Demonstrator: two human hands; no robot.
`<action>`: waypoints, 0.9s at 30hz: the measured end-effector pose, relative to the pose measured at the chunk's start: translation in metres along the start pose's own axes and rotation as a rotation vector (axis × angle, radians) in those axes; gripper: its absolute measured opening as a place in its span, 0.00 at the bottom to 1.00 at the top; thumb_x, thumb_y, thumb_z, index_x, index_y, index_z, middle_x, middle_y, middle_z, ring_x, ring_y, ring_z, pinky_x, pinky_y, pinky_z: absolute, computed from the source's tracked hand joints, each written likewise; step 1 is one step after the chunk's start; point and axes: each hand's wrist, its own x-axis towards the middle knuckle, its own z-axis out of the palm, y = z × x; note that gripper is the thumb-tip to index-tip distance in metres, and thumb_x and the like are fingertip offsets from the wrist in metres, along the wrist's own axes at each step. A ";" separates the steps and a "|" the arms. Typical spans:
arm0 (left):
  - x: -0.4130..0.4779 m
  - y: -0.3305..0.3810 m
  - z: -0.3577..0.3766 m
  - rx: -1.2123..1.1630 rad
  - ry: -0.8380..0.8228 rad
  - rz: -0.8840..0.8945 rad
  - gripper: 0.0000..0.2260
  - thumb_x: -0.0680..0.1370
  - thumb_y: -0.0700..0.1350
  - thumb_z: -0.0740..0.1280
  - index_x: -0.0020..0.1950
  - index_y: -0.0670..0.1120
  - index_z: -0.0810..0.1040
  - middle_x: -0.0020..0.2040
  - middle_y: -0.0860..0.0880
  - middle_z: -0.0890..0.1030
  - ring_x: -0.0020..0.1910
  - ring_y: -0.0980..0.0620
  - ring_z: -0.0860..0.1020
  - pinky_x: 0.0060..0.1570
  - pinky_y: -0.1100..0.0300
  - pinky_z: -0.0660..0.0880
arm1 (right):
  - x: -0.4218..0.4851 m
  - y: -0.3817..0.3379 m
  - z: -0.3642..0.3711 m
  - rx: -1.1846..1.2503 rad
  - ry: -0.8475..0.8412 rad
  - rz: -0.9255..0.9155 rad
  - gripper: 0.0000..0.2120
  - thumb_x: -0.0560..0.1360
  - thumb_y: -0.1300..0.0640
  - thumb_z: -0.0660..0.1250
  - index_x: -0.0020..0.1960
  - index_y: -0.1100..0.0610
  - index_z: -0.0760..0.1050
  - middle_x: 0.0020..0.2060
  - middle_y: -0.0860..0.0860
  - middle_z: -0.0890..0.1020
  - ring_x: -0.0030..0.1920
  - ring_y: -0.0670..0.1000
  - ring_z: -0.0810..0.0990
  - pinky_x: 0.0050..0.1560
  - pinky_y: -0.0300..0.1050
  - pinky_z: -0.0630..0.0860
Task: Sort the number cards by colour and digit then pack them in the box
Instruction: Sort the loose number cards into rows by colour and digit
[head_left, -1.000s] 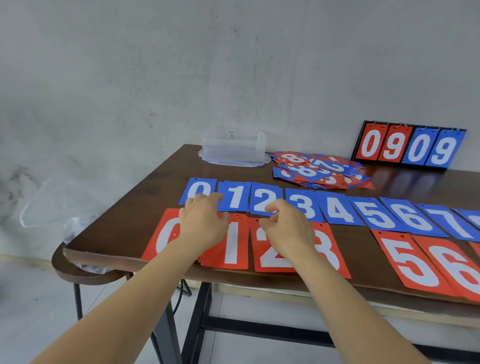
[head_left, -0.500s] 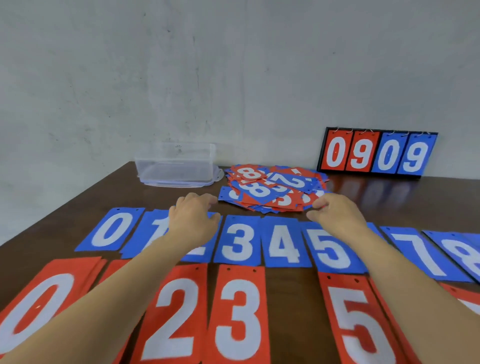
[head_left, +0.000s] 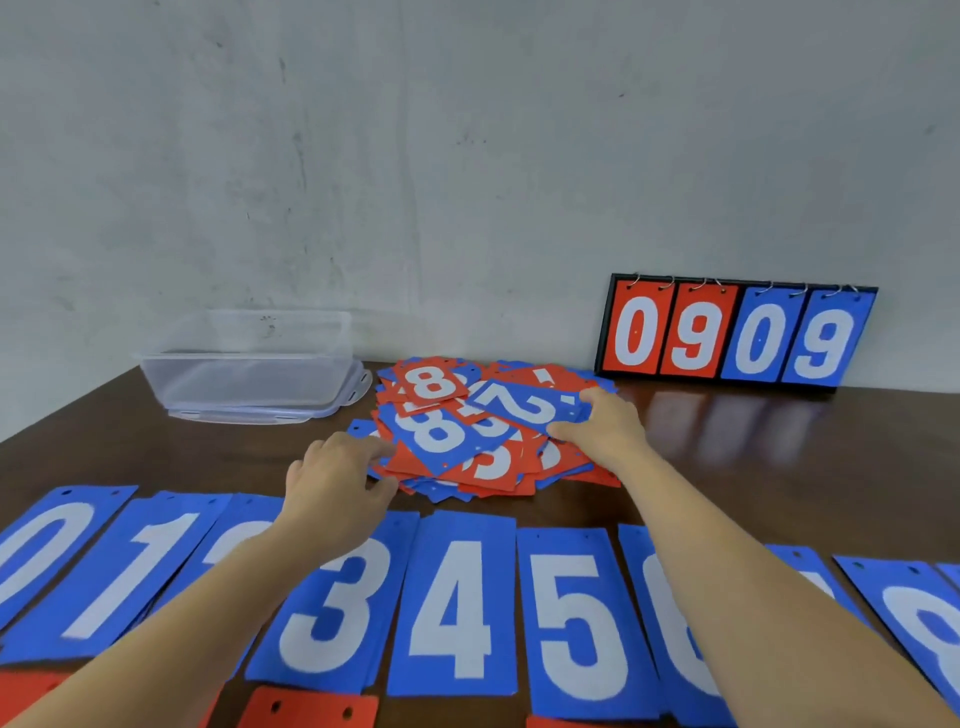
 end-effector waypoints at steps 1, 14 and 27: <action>0.002 0.000 0.001 -0.008 -0.002 -0.003 0.18 0.78 0.50 0.66 0.68 0.55 0.73 0.64 0.52 0.76 0.63 0.50 0.72 0.63 0.51 0.69 | 0.008 -0.001 0.002 0.000 -0.007 -0.006 0.39 0.71 0.40 0.72 0.74 0.55 0.61 0.71 0.54 0.68 0.70 0.56 0.66 0.66 0.53 0.69; 0.024 0.004 0.009 0.018 -0.082 0.036 0.20 0.79 0.51 0.65 0.71 0.55 0.69 0.65 0.52 0.73 0.63 0.52 0.71 0.63 0.53 0.70 | 0.050 0.009 0.008 -0.169 -0.060 -0.018 0.46 0.65 0.34 0.74 0.73 0.53 0.58 0.71 0.53 0.65 0.71 0.56 0.63 0.68 0.58 0.66; 0.037 0.038 -0.005 -0.104 -0.028 0.146 0.20 0.78 0.48 0.67 0.70 0.51 0.72 0.64 0.50 0.74 0.61 0.52 0.74 0.62 0.51 0.73 | 0.015 0.010 -0.021 0.761 0.166 0.057 0.36 0.72 0.72 0.70 0.74 0.53 0.60 0.63 0.55 0.74 0.60 0.52 0.76 0.42 0.44 0.80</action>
